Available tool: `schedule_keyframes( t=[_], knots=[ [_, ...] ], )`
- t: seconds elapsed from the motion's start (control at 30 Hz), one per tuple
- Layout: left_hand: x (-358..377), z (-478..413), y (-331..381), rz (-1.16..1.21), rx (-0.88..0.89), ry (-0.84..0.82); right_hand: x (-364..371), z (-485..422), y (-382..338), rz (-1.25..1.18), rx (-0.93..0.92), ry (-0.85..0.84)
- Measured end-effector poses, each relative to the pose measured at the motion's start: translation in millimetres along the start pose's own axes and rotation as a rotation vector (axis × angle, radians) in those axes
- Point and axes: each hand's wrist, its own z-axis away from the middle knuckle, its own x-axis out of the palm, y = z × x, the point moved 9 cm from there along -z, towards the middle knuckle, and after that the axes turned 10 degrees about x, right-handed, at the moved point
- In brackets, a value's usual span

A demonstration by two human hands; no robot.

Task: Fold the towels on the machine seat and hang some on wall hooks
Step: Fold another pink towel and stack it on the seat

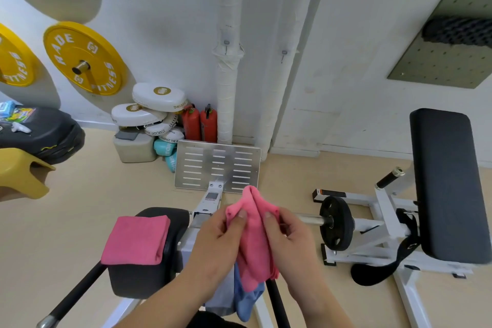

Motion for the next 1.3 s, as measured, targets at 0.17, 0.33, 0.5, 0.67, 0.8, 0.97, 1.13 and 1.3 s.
schedule_keyframes(
  t=[0.17, 0.33, 0.5, 0.67, 0.8, 0.97, 1.13, 1.3],
  knots=[
    [-39.9, -16.7, -15.1, -0.167, -0.096, 0.137, -30.5, -2.5, -5.4, 0.001, 0.031, 0.105],
    [-15.0, -11.6, -5.8, -0.213, -0.022, 0.027, 7.9, 1.9, -7.8, 0.145, 0.002, -0.049],
    [15.5, 6.3, -17.2, -0.030, -0.127, -0.125, 34.9, 13.5, -7.9, 0.213, -0.048, -0.088],
    [7.3, 8.7, -21.7, 0.026, -0.153, -0.202, 46.2, 17.8, 1.3, 0.101, 0.131, -0.176],
    [-26.6, 0.9, -18.0, -0.122, -0.065, -0.174, 67.4, 20.7, 0.1, -0.040, 0.258, -0.345],
    [-82.1, -5.0, -17.8, -0.343, -0.024, -0.204, 98.3, 8.1, -22.5, 0.165, 0.065, -0.317],
    [-143.9, -9.8, -24.3, -0.098, -0.127, 0.013, 154.2, -6.9, -7.5, 0.066, 0.235, -0.398],
    [-186.6, -23.8, -45.8, 0.382, -0.296, 0.121, 210.4, -3.0, 42.9, -0.327, 0.713, -0.659]
  ],
)
